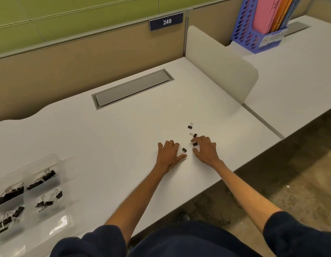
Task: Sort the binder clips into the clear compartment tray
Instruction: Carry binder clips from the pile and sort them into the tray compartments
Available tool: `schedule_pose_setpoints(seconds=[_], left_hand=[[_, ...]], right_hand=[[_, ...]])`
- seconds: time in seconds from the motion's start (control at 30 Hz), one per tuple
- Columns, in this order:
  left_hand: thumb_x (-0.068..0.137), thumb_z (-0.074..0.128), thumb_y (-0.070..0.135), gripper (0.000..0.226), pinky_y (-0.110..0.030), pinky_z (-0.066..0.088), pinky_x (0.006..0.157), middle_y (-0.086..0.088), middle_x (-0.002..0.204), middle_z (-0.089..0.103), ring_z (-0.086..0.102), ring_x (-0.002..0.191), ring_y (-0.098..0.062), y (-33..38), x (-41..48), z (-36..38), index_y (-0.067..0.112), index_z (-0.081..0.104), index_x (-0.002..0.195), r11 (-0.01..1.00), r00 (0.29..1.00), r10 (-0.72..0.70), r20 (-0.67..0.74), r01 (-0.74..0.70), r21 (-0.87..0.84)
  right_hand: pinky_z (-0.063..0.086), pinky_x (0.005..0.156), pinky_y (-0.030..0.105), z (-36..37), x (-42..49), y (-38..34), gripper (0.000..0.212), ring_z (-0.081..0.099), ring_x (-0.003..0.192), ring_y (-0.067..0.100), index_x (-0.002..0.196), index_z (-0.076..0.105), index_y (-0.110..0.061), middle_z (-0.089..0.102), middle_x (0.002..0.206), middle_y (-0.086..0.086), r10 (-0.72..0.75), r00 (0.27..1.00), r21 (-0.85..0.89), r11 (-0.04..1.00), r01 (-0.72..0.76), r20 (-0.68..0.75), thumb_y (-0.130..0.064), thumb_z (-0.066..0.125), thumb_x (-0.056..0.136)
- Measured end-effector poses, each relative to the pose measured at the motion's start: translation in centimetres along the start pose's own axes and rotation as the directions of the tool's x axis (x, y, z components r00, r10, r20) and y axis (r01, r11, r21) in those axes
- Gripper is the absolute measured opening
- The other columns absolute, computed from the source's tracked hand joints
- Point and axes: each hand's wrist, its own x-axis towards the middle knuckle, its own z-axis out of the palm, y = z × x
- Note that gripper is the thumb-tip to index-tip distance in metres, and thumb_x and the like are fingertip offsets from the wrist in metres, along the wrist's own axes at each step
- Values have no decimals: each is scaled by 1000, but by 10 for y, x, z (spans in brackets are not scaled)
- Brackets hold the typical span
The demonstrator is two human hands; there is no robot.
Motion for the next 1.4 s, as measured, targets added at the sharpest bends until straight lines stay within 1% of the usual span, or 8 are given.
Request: schedule_pose_setpoints(seconds=[0.2, 0.4, 0.5, 0.57, 0.7, 0.9, 1.07, 1.4], left_hand=[[95, 48, 25, 20, -37, 29, 81, -3, 103, 52, 46, 104, -25, 6, 11, 3, 19, 59, 111, 997, 999, 32, -3, -32, -68], [77, 45, -10, 48, -32, 26, 76, -2, 102, 52, 48, 98, -24, -7, 13, -2, 20, 59, 111, 999, 996, -8, -92, 3, -47], [82, 44, -6, 46, -33, 32, 80, -4, 108, 54, 51, 97, -24, -8, 6, -1, 20, 56, 119, 985, 980, -147, -137, 134, -105], [93, 48, 18, 27, -35, 36, 80, -2, 108, 56, 53, 99, -24, -3, 0, 6, 22, 58, 117, 967, 959, -229, -164, 205, -151], [84, 53, 57, 41, -36, 41, 78, 2, 103, 58, 50, 97, -19, 25, -9, 19, 25, 59, 109, 964, 966, -203, -163, 167, -207], [95, 50, 21, 20, -34, 36, 76, -3, 104, 58, 51, 100, -25, 34, 6, 15, 21, 61, 112, 962, 967, -216, -137, 187, -199], [82, 43, -6, 42, -29, 30, 76, -1, 107, 58, 49, 104, -22, 18, 11, 12, 19, 61, 111, 962, 978, -175, -117, 145, -229], [97, 48, 23, 28, -37, 39, 84, -2, 121, 55, 47, 115, -23, 3, 7, 10, 22, 60, 123, 987, 998, -5, -68, -6, -162]], right_hand=[[36, 86, 40, -6, 17, 0, 23, 49, 110, 21, 110, 63, -29, 57, 110, -3, -33, 999, 27, 999, 32, 32, -20, 52, 91], [38, 83, 39, -3, 21, -1, 25, 50, 108, 21, 109, 63, -29, 56, 112, -4, -84, 996, 27, 996, 84, 16, -16, 50, 92], [38, 84, 39, -2, 23, -1, 27, 50, 109, 20, 109, 64, -28, 56, 114, -5, -109, 993, 38, 993, 107, 39, -13, 49, 92], [37, 85, 38, -1, 25, -1, 27, 50, 109, 19, 109, 65, -29, 57, 115, -6, -109, 993, 59, 993, 106, 40, -14, 50, 92], [36, 86, 39, 3, 27, -1, 24, 51, 109, 18, 108, 65, -31, 59, 117, -8, -111, 994, 95, 989, 109, 17, -18, 53, 92], [39, 86, 40, 4, 27, 1, 22, 53, 109, 20, 106, 67, -31, 61, 114, -6, -121, 993, 115, 986, 120, -2, -20, 54, 92], [42, 89, 41, 10, 25, 2, 22, 55, 111, 22, 105, 68, -30, 62, 115, -3, -94, 995, 155, 983, 98, -30, -17, 56, 92], [42, 87, 38, 13, 21, 1, 22, 61, 102, 18, 105, 69, -26, 64, 106, -3, -75, 995, 264, 960, 91, -69, -15, 63, 87]])
